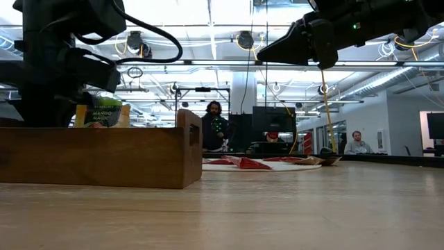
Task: Pick & Place Tea
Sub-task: Adjust the wooden organizer, then put the orange tea bag into the middle section of the wooden organizer
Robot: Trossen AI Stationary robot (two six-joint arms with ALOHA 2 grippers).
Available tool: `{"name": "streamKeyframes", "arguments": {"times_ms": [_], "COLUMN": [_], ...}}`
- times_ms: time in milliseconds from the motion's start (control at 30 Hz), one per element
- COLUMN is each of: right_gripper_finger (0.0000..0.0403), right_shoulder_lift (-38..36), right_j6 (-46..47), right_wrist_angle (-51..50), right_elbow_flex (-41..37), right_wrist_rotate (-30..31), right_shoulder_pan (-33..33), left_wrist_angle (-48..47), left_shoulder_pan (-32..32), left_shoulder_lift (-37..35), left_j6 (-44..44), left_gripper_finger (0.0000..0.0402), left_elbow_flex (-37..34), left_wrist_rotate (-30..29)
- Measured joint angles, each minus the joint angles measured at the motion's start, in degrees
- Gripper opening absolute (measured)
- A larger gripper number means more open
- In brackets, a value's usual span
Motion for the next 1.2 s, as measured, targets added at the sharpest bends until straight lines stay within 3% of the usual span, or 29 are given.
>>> {"name": "streamKeyframes", "arguments": {"times_ms": [167,400,667,767,967,1100,1200], "right_gripper_finger": [0.0061,0.0061,0.0061,0.0061,0.0061,0.0061,0.0061], "right_shoulder_lift": [0.00,0.00,0.00,0.00,0.00,0.00,0.00], "right_j6": [0.00,0.02,1.53,1.53,1.55,2.05,3.47], "right_wrist_angle": [0.02,0.33,0.31,0.30,0.13,0.09,0.08], "right_elbow_flex": [0.00,0.00,0.00,0.00,0.00,0.00,0.00], "right_wrist_rotate": [0.00,0.00,0.00,0.00,-0.01,-3.13,-7.07], "right_shoulder_pan": [-0.02,-0.30,-1.55,-1.99,-2.96,-4.18,-5.34], "left_wrist_angle": [-0.34,-0.08,-0.52,-1.85,-11.38,-8.89,-5.70], "left_shoulder_pan": [-0.52,-1.89,-1.86,-1.60,4.36,9.76,15.41], "left_shoulder_lift": [-0.90,-10.54,-19.70,-20.22,-19.32,-19.32,-19.32], "left_j6": [1.66,2.91,-2.19,-3.71,-16.28,-15.34,-14.57], "left_gripper_finger": [0.0003,0.0007,0.0051,0.0072,0.0138,0.0198,0.0237], "left_elbow_flex": [0.16,0.28,0.31,0.31,-0.49,-3.44,-6.04], "left_wrist_rotate": [-0.24,-10.78,-23.37,-25.05,-24.97,-19.48,-11.85]}}
